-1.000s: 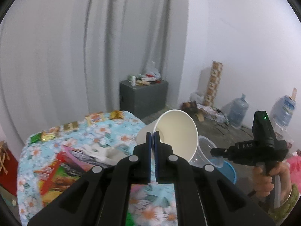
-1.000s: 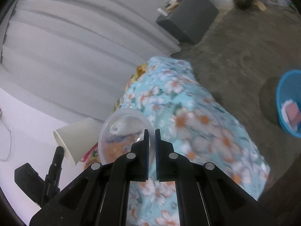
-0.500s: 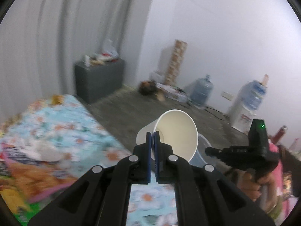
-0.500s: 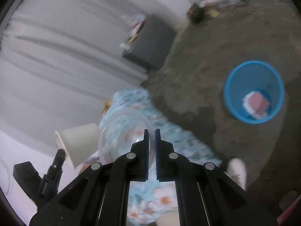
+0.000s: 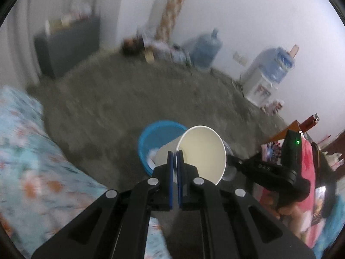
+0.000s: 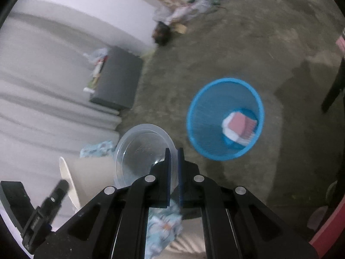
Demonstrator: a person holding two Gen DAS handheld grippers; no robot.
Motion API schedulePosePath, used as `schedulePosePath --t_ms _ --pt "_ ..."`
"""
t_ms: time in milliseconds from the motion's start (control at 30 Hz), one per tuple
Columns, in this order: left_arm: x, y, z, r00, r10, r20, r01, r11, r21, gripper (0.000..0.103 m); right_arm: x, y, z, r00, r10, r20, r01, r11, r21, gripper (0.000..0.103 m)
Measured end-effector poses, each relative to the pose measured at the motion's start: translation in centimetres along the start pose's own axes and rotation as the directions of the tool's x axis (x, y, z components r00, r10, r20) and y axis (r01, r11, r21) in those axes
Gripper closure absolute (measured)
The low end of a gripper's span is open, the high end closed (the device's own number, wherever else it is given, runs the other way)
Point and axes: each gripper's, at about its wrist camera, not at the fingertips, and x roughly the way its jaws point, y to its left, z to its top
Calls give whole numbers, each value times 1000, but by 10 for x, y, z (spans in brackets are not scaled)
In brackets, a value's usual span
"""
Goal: Collect trash
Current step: 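Carry both cups over the wastebasket and open both grippers to drop them, then return to the bed and grasp a white tissue with the right gripper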
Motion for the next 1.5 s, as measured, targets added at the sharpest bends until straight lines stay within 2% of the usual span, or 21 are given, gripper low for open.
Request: schedulePosePath --t_ms 100,200,267,300,333,400,467,700,767,867,933,1067,1200,1333,1433,1500 --pt "48 -1 19 996 8 -93 -11 999 -36 100 11 -16 21 1000 -17 -2 17 999 37 99" --pt "86 -2 33 991 14 -134 -21 998 -51 100 26 -30 39 999 -37 -2 37 995 89 93" --pt "108 -4 38 986 29 -164 -38 998 -52 84 44 -45 50 999 -28 -23 32 988 154 85" --pt "119 -4 39 983 40 -179 -51 997 -57 62 52 -52 52 999 -32 -31 37 983 178 70" --pt "125 -4 39 982 47 -181 -59 996 -64 52 58 -57 55 998 -55 -39 61 979 195 60" --pt "130 -2 37 983 51 -177 -67 994 -81 51 62 -65 52 993 -105 -57 115 970 214 59" --pt "127 0 34 985 29 -170 -48 993 -108 44 60 -68 46 994 -96 -56 106 971 215 59" --pt "78 2 27 999 25 -46 -29 996 -83 30 31 -46 20 992 -127 -24 129 986 103 54" --pt "59 0 23 1000 7 -4 -8 997 -77 28 20 -33 14 989 -145 0 145 988 54 50" --pt "27 -1 16 997 3 75 2 998 -57 20 5 -7 2 982 -181 44 183 982 -38 43" --pt "8 -2 9 994 5 107 1 999 -48 16 -7 12 -6 974 -212 81 220 970 -103 35" --pt "-34 -1 -7 988 58 145 -55 998 -26 7 -31 56 -29 953 -254 167 289 927 -238 22" --pt "-78 7 -26 972 120 203 -115 993 -33 6 -44 96 -54 935 -259 241 332 877 -347 9" --pt "-122 19 -44 950 163 266 -158 987 -40 6 -55 132 -84 918 -243 312 370 807 -461 8" --pt "-152 26 -55 934 181 309 -177 983 -42 6 -50 151 -96 904 -261 337 407 766 -498 8" --pt "-171 29 -61 922 187 340 -179 982 -55 6 -48 163 -106 887 -288 362 446 741 -503 8"
